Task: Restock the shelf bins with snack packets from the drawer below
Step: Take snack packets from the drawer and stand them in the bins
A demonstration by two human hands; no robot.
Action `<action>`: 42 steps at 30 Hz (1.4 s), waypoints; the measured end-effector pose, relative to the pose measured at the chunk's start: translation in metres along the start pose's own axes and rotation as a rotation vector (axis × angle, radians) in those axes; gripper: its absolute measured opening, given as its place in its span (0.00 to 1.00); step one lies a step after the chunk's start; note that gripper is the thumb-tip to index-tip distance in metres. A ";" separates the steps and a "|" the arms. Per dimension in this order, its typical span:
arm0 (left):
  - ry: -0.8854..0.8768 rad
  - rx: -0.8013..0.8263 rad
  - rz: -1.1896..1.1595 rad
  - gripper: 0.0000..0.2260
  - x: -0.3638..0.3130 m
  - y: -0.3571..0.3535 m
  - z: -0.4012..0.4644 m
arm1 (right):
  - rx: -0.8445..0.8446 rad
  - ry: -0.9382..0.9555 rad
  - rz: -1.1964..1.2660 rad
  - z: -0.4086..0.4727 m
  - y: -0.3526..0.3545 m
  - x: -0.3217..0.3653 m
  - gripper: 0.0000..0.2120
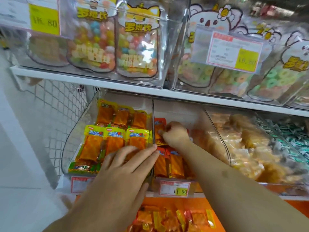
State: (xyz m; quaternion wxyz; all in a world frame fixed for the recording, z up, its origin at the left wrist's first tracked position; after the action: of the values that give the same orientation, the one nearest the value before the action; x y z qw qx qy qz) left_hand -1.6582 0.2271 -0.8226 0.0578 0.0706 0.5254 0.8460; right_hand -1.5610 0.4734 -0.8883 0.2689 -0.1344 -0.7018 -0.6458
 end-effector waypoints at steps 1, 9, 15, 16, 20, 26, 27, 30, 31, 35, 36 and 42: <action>-0.007 0.030 -0.001 0.30 -0.001 0.000 -0.001 | 0.043 -0.008 -0.020 -0.001 -0.002 -0.002 0.22; 0.002 0.083 -0.044 0.35 -0.001 -0.001 -0.004 | 0.246 0.061 0.043 -0.015 -0.011 -0.010 0.31; 0.018 0.112 -0.067 0.35 -0.001 -0.004 -0.005 | 0.224 0.120 -0.025 -0.015 -0.016 -0.003 0.39; 0.019 0.113 -0.072 0.35 -0.001 -0.003 -0.005 | 0.221 0.109 -0.020 -0.016 -0.014 -0.003 0.39; 0.027 0.158 -0.102 0.34 0.000 -0.005 -0.007 | 0.191 0.065 0.052 -0.022 -0.005 -0.012 0.38; 0.076 0.166 -0.264 0.32 -0.007 0.011 -0.013 | 0.034 0.129 0.214 -0.085 0.055 -0.005 0.27; 0.069 0.152 -0.294 0.30 -0.011 0.018 -0.016 | 0.001 0.161 0.272 -0.104 0.067 -0.001 0.23; 0.071 0.151 -0.426 0.23 -0.027 0.027 -0.036 | -0.003 0.280 0.451 -0.172 0.092 0.016 0.12; 0.090 0.173 -0.476 0.21 -0.032 0.025 -0.045 | 0.033 0.313 0.521 -0.196 0.092 0.021 0.09; 0.129 0.357 -0.513 0.15 -0.045 -0.015 -0.079 | 0.214 0.363 0.475 -0.269 0.051 0.015 0.04; 0.138 0.410 -0.508 0.15 -0.046 -0.031 -0.089 | 0.261 0.352 0.388 -0.279 0.029 0.005 0.04; 0.366 0.621 -0.481 0.16 -0.019 -0.134 -0.157 | 0.488 0.091 0.037 -0.289 -0.096 -0.103 0.09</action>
State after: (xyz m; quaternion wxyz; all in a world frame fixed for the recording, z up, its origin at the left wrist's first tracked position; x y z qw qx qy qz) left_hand -1.6646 0.1449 -1.0130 0.1352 -0.1910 0.7582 0.6086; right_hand -1.4687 0.1943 -1.0191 0.3364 -0.0494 -0.8215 -0.4577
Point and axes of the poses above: each hand's wrist, its own z-axis towards the middle knuckle, its own y-axis out of the back of the hand, x = y × z, the point moved 10 cm from there along z, towards the middle knuckle, and after that the axes turned 8 degrees about z, right-handed, at the moved point
